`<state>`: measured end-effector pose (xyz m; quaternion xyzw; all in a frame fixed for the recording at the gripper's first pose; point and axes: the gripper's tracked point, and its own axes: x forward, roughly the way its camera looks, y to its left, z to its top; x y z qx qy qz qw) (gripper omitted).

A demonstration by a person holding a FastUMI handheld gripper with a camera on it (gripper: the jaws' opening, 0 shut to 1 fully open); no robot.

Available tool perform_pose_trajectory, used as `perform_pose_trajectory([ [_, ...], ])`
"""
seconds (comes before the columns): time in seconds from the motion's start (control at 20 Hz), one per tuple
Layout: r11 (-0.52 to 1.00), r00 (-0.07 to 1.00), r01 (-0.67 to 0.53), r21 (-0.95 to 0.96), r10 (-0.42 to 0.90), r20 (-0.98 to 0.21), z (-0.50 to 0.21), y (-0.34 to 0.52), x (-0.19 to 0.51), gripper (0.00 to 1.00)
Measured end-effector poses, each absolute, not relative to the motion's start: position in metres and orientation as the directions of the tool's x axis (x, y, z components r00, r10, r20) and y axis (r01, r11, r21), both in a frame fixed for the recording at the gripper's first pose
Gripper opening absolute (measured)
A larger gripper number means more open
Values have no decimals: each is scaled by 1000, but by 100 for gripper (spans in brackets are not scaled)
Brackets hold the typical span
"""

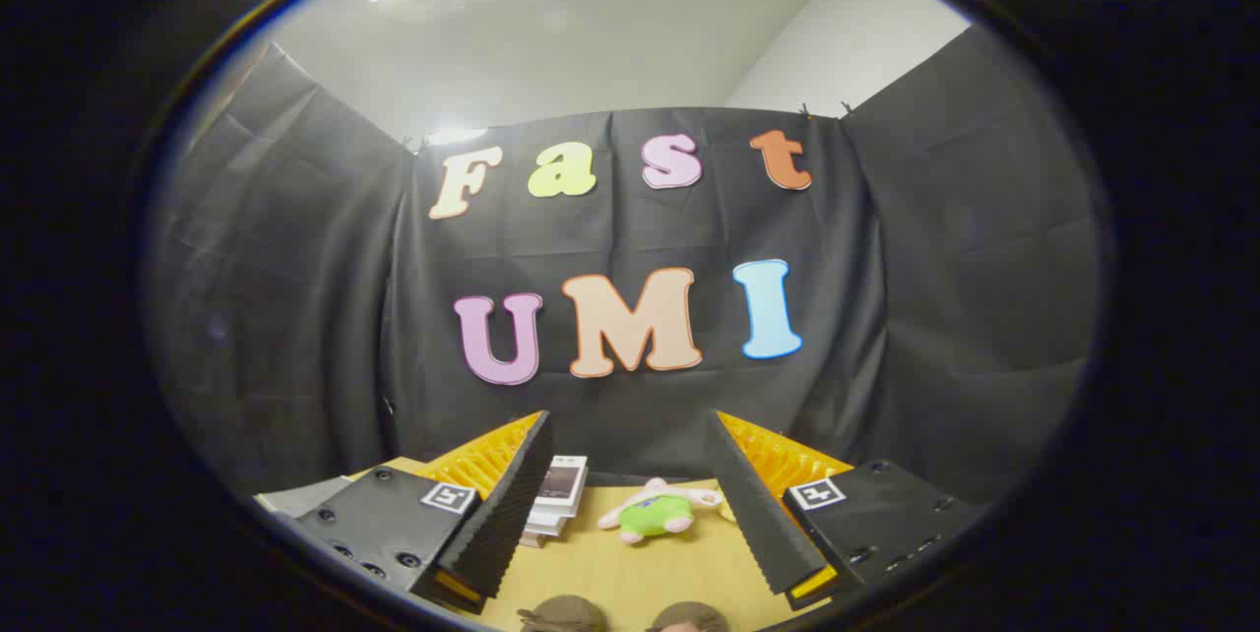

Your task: Open the storage box then place both shoes into the box .Put the left shoe in first, then the right shoe, with the right side of both shoes facing outward in a uniform manner.

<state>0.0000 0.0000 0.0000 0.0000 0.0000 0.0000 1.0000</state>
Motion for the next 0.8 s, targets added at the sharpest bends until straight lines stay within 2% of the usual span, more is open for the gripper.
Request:
perform_pose_trajectory([
  [0.8, 999, 1000, -28, -28, 28, 0, 0, 35, 3, 99],
])
